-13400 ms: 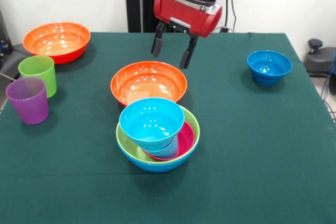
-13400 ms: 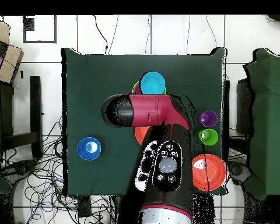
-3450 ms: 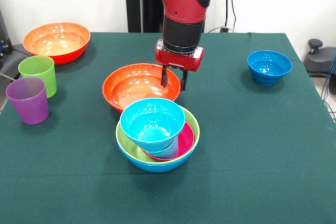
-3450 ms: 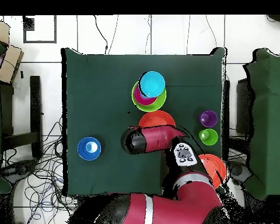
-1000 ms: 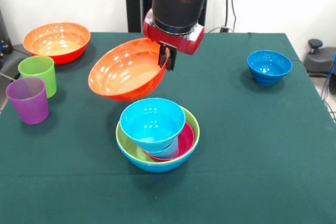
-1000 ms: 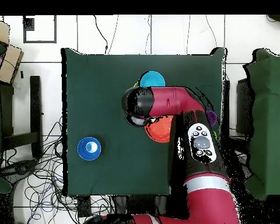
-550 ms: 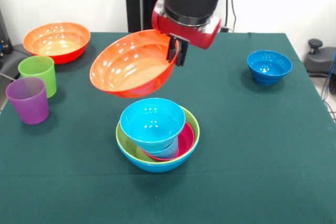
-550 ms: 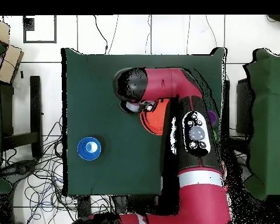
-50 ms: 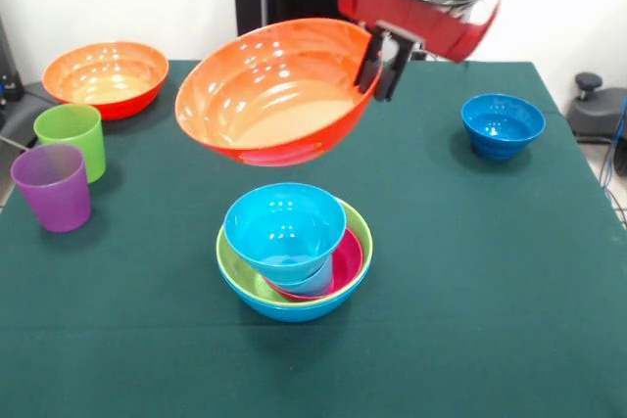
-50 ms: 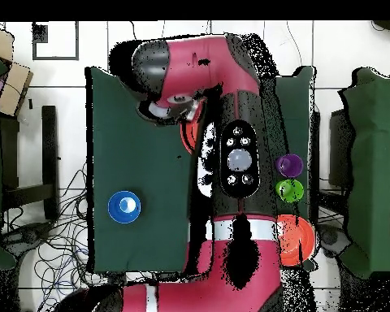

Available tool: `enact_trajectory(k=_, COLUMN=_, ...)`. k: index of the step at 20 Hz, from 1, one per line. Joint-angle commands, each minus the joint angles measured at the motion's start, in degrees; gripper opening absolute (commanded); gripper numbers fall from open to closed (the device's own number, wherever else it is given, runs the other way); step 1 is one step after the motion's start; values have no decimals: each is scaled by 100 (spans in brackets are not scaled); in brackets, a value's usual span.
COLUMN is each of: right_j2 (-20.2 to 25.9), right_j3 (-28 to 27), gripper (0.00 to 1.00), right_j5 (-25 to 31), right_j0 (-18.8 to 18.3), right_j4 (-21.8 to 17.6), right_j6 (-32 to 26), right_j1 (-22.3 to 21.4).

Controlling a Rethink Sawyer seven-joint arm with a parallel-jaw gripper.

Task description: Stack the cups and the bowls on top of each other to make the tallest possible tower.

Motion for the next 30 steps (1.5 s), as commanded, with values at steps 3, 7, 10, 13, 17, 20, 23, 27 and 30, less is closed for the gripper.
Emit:
enact_trajectory(k=3, right_j2=455, right_j3=-1778, gripper=0, right_j5=1105, right_j0=243, right_j4=-655, right_j6=-1137, right_j1=762)
enact_trajectory(k=7, right_j2=325, right_j3=-1505, gripper=0, right_j5=578, right_j0=150, right_j4=-612, right_j6=-1188, right_j1=818)
enact_trajectory(k=10, right_j2=214, right_j3=-1082, gripper=0, right_j5=54, right_j0=53, right_j4=-526, right_j6=-1220, right_j1=753)
enact_trajectory(k=13, right_j2=137, right_j3=-549, gripper=0, right_j5=-424, right_j0=-44, right_j4=-406, right_j6=-1169, right_j1=594)
enact_trajectory(k=17, right_j2=56, right_j3=-140, gripper=0, right_j5=-732, right_j0=-97, right_j4=-326, right_j6=-1104, right_j1=445)
enact_trajectory(k=20, right_j2=31, right_j3=-40, gripper=0, right_j5=-765, right_j0=-97, right_j4=-293, right_j6=-1081, right_j1=396)
enact_trajectory(k=23, right_j2=25, right_j3=24, gripper=0, right_j5=-828, right_j0=-104, right_j4=-266, right_j6=-1029, right_j1=386)
enact_trajectory(k=27, right_j2=21, right_j3=-4, gripper=0, right_j5=-807, right_j0=-86, right_j4=-283, right_j6=-1013, right_j1=394)
enact_trajectory(k=30, right_j2=14, right_j3=-19, gripper=0, right_j5=-787, right_j0=-59, right_j4=-296, right_j6=-972, right_j1=404)
